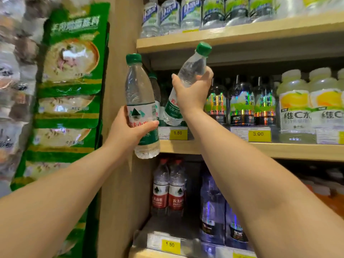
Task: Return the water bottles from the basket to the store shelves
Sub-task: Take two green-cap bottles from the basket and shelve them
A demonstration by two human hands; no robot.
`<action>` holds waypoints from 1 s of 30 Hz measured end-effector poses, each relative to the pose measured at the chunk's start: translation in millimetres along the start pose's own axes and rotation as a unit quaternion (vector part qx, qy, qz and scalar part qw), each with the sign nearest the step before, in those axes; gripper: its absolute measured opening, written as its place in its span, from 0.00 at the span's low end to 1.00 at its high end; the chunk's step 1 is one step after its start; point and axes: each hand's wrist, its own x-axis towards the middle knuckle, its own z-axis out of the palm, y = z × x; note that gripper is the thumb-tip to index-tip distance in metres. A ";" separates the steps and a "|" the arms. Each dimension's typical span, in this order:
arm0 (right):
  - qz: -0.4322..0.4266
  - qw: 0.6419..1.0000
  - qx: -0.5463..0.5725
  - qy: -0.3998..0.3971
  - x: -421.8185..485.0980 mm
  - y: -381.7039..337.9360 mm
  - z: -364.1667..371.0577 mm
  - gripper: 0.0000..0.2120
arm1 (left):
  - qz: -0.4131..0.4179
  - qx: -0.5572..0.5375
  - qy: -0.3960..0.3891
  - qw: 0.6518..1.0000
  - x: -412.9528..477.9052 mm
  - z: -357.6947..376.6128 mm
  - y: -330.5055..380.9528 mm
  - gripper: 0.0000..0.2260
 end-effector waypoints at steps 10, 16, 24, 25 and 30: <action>0.157 0.939 -0.239 -0.193 16.6 27.1 23.4 0.41 | 0.003 0.005 -0.037 0.999 -0.6 -0.9 -2.8 0.28; 0.203 0.889 -0.266 -0.312 16.8 28.0 3.1 0.56 | 0.004 -0.006 -0.050 0.999 -2.4 -2.4 -6.2 0.31; 0.152 0.859 -0.304 -0.384 9.8 34.6 -16.1 0.56 | 0.008 -0.020 -0.048 0.999 -0.3 -2.3 -6.2 0.33; 0.149 0.861 -0.299 -0.385 9.2 36.5 -13.3 0.57 | 0.008 -0.021 -0.048 0.999 -0.7 -2.1 -6.1 0.32; 0.145 0.869 -0.276 -0.384 7.0 43.1 -3.2 0.58 | 0.009 -0.019 -0.051 0.998 -0.9 -1.7 -7.8 0.28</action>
